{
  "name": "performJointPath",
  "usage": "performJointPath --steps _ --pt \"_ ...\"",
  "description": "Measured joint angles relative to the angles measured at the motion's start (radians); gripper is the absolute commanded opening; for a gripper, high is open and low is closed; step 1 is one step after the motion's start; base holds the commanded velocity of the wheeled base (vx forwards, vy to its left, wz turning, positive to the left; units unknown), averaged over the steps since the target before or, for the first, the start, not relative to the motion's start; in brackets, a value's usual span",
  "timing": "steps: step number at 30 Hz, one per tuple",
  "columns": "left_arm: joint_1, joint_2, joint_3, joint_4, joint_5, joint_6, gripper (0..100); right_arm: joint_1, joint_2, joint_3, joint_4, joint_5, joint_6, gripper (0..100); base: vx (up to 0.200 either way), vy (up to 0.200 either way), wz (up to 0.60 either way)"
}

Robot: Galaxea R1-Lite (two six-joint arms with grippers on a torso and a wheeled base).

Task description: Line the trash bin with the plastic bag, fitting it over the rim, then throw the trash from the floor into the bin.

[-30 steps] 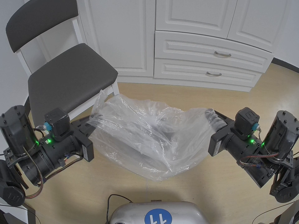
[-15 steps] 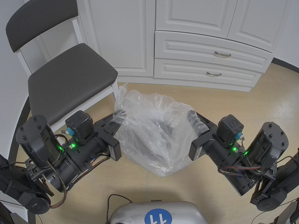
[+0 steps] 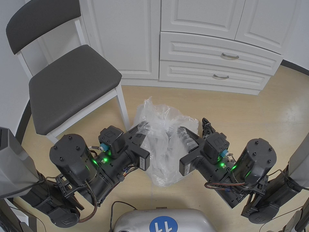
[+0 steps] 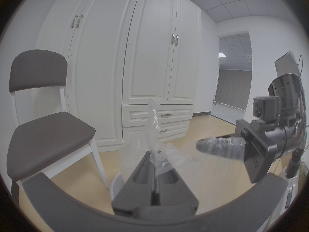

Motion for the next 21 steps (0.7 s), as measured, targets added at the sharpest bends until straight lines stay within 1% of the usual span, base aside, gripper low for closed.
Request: performJointPath --steps 10,21 --pt "-0.002 0.037 -0.013 -0.001 0.000 -0.003 0 0.005 0.074 -0.043 -0.001 -0.003 0.023 0 0.000 0.000 0.00" --pt "0.004 0.088 -0.025 0.001 0.000 -0.022 0 -0.017 0.128 -0.123 0.002 -0.011 0.128 0 0.000 0.000 0.00"
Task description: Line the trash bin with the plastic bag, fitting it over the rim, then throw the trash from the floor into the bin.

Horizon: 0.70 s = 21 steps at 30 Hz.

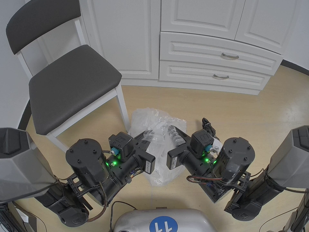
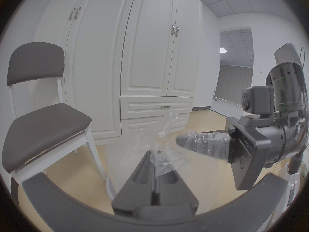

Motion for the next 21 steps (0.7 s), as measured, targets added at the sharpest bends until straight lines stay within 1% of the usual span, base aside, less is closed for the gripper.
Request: performJointPath --steps 2,5,8,10,14,17,21 --pt "0.001 0.006 0.000 0.000 0.000 -0.005 0 -0.002 0.002 -0.009 0.038 0.000 0.024 0 0.000 0.000 0.00" --pt "0.001 0.013 -0.001 0.000 0.000 -0.020 0 -0.006 -0.001 -0.028 0.136 0.001 0.087 0 0.000 0.000 0.00" --pt "0.001 0.018 -0.007 0.001 0.000 -0.043 0 -0.007 -0.016 -0.053 0.265 0.006 0.165 0 0.000 0.000 0.00" --pt "0.001 0.022 -0.016 0.001 0.000 -0.064 0 -0.010 -0.035 -0.075 0.379 0.013 0.225 0 0.000 0.000 0.00" --pt "0.008 0.027 -0.043 0.016 -0.008 -0.082 0 -0.021 -0.077 -0.114 0.560 0.040 0.299 0 0.000 0.000 0.00" --pt "0.024 0.027 -0.104 0.094 -0.025 -0.088 0 -0.047 -0.111 -0.140 0.637 0.077 0.321 0 0.000 0.000 0.00" --pt "0.044 0.015 -0.196 0.290 -0.055 -0.091 0 -0.087 -0.156 -0.169 0.706 0.124 0.323 0 0.000 0.000 0.00"
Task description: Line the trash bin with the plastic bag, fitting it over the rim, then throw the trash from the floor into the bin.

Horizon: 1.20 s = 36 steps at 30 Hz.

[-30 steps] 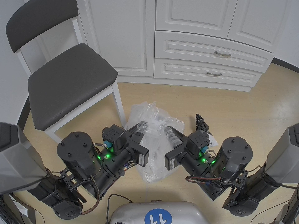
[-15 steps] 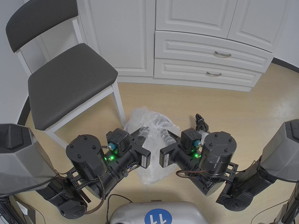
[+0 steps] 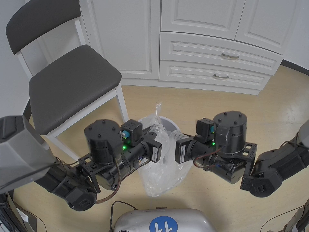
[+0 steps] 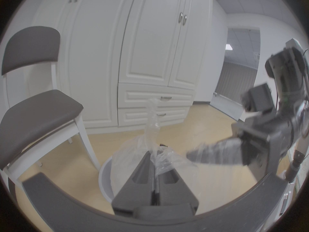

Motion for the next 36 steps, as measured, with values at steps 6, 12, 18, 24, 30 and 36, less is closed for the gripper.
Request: performJointPath --steps 6,12,18,24,30,36 --pt "0.016 -0.061 -0.139 0.299 -0.021 -0.010 0 -0.036 -0.062 -0.051 0.106 0.042 0.016 0 0.000 0.000 0.00" --pt "0.027 -0.108 -0.163 0.321 -0.017 -0.061 0 -0.043 -0.057 -0.094 0.120 0.055 0.113 0 0.000 0.000 0.00" --pt "0.046 -0.121 -0.156 0.297 -0.022 -0.081 0 -0.005 0.002 -0.111 0.031 0.046 0.239 0 0.000 0.000 0.00" --pt "0.056 -0.106 -0.151 0.290 -0.025 -0.082 0 0.010 0.050 -0.097 -0.129 0.021 0.256 0 0.000 0.000 0.00" --pt "0.065 -0.079 -0.140 0.295 -0.053 -0.083 0 0.012 0.112 -0.072 -0.206 0.011 0.262 0 0.000 0.000 0.00" --pt "0.069 -0.035 -0.144 0.289 -0.061 -0.082 0 0.003 0.172 -0.064 -0.212 0.010 0.286 0 0.000 0.000 0.00"
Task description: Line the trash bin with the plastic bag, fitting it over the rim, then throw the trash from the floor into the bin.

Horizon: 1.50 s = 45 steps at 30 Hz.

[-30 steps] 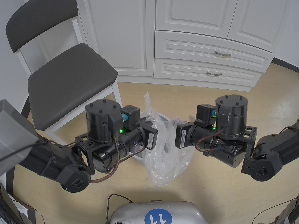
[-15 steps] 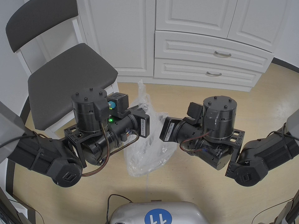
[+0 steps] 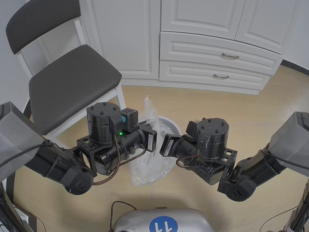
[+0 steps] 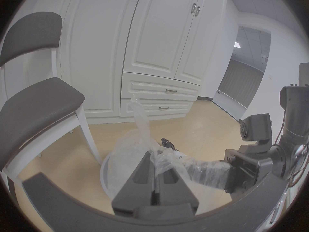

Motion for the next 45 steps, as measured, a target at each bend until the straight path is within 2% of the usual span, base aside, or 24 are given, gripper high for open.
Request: performJointPath --steps 13,24,32,45 --pt "0.009 0.112 -0.058 0.013 0.001 0.006 0 -0.030 0.115 -0.013 -0.128 0.000 0.040 0 0.000 0.000 0.00" --pt "0.050 0.169 -0.104 0.022 -0.022 0.005 0 -0.058 0.193 -0.076 -0.145 -0.006 0.120 0 0.000 0.000 0.00" --pt "0.098 0.143 -0.148 0.132 -0.031 0.005 0 -0.069 0.251 -0.106 -0.250 -0.032 0.146 0 0.000 0.000 0.00" --pt "0.108 0.121 -0.159 0.142 -0.041 0.004 0 -0.075 0.317 -0.127 -0.264 -0.033 0.172 0 0.000 0.000 0.00"
